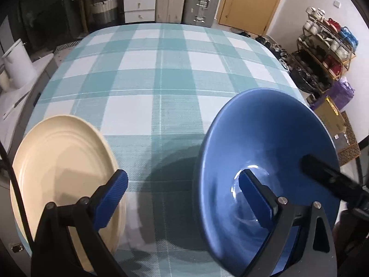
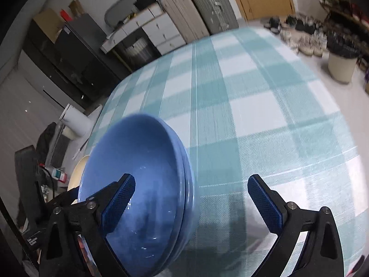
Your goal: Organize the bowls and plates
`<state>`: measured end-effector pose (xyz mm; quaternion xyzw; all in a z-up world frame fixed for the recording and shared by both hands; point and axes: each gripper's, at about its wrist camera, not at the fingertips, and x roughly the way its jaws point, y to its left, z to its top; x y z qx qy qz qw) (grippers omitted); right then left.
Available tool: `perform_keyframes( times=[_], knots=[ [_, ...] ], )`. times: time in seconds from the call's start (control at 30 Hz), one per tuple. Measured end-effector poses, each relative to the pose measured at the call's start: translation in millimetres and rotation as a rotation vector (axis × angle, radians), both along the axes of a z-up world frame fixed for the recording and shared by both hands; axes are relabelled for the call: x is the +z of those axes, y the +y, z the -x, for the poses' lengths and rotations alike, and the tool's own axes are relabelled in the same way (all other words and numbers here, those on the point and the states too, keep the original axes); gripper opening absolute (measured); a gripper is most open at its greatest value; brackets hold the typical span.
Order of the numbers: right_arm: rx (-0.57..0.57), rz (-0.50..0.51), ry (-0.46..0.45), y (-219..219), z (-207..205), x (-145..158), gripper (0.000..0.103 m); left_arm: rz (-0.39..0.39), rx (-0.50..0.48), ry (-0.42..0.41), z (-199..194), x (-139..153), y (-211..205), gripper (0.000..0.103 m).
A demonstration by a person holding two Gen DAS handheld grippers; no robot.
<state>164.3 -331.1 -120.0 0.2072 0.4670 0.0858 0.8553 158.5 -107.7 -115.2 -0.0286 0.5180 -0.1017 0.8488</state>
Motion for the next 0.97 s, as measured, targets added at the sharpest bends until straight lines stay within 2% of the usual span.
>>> perform_keyframes(
  times=[0.13, 0.2, 0.23, 0.3, 0.33, 0.47, 0.57, 0.6, 0.63, 0.97],
  knots=[
    [0.022, -0.016, 0.056, 0.5, -6.4, -9.7, 0.092, 0.001, -0.071, 0.027, -4.6, 1.6, -10.8, 0.097],
    [0.037, -0.031, 0.080, 1.3, -8.9, -14.3, 0.080, -0.024, -0.088, 0.017, -5.5, 2.9, -15.6, 0.095],
    [0.045, -0.037, 0.098, 2.0, -10.7, -17.3, 0.078, -0.020, -0.106, 0.015, -6.6, 3.0, -18.4, 0.095],
    [0.050, -0.048, 0.122, 2.8, -12.7, -22.3, 0.068, -0.014, -0.124, 0.027, -9.9, 0.9, -20.3, 0.091],
    [0.055, -0.059, 0.133, 3.3, -13.7, -24.8, 0.067, -0.011, -0.131, 0.038, -11.6, -1.4, -21.4, 0.088],
    [0.080, -0.060, 0.145, 9.5, -15.3, -29.1, 0.057, 0.032, -0.148, 0.076, -15.3, -10.8, -21.6, 0.052],
    [0.098, -0.049, 0.148, 15.7, -16.4, -28.4, 0.051, 0.065, -0.152, 0.079, -16.3, -11.4, -20.1, 0.045],
    [0.109, -0.046, 0.153, 18.8, -17.1, -29.2, 0.049, 0.064, -0.157, 0.078, -15.7, -11.1, -21.0, 0.037],
    [0.124, -0.043, 0.163, 22.7, -18.2, -30.6, 0.047, 0.068, -0.166, 0.079, -15.0, -10.8, -22.0, 0.035],
    [0.117, 0.004, 0.185, 29.0, -19.3, -30.8, 0.037, 0.063, -0.168, 0.090, -11.9, -10.2, -24.9, 0.033]
  ],
)
